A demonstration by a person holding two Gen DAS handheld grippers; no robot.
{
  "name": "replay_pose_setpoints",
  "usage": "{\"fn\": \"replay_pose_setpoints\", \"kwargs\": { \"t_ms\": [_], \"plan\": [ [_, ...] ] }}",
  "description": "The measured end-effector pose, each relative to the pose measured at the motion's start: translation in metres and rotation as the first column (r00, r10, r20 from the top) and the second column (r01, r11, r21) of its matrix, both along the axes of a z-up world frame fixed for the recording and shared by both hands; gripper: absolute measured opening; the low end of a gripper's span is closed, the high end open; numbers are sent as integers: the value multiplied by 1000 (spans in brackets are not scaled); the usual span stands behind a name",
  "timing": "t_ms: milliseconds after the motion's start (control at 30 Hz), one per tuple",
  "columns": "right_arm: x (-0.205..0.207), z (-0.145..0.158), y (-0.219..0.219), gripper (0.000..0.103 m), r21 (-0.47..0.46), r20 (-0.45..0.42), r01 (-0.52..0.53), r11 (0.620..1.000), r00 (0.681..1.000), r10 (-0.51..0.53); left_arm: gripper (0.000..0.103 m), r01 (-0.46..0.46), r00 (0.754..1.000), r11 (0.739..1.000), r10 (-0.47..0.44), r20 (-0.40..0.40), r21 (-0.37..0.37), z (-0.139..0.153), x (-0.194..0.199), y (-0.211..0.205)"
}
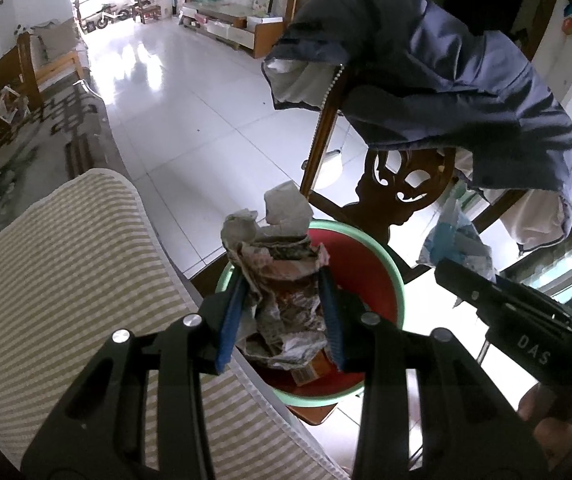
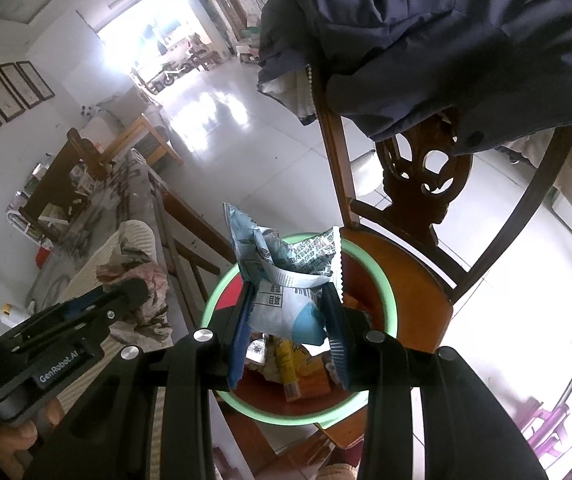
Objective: Collect trash
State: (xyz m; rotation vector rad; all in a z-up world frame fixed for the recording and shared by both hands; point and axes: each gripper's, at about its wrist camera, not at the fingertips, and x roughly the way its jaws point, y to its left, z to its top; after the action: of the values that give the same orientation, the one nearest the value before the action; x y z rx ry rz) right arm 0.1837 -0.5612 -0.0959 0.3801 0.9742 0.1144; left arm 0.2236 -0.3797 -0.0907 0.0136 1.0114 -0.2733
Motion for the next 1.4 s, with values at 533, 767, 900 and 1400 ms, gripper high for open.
{"fn": "replay_pose_setpoints", "kwargs": {
  "t_ms": [533,767,900,1400],
  "plan": [
    [9,-8,4,35,-2,-24,9,1000,1000,-9,50,29,1000,1000,-30,-7,-9,-6,15,-2],
    [10,-11,7,41,-8,-35,8,1000,999,-8,69,17,1000,1000,-17,4,-19,-4,19,1],
    [9,-12,10,48,-15,-40,0,1000,999,-1,77,-2,1000,1000,2,21,-24,0,16,7],
    [4,-17,47,86,-93,-33,-43,995,999,40,97,-128,973,983,150,173,-132,45,-31,81]
  ]
}}
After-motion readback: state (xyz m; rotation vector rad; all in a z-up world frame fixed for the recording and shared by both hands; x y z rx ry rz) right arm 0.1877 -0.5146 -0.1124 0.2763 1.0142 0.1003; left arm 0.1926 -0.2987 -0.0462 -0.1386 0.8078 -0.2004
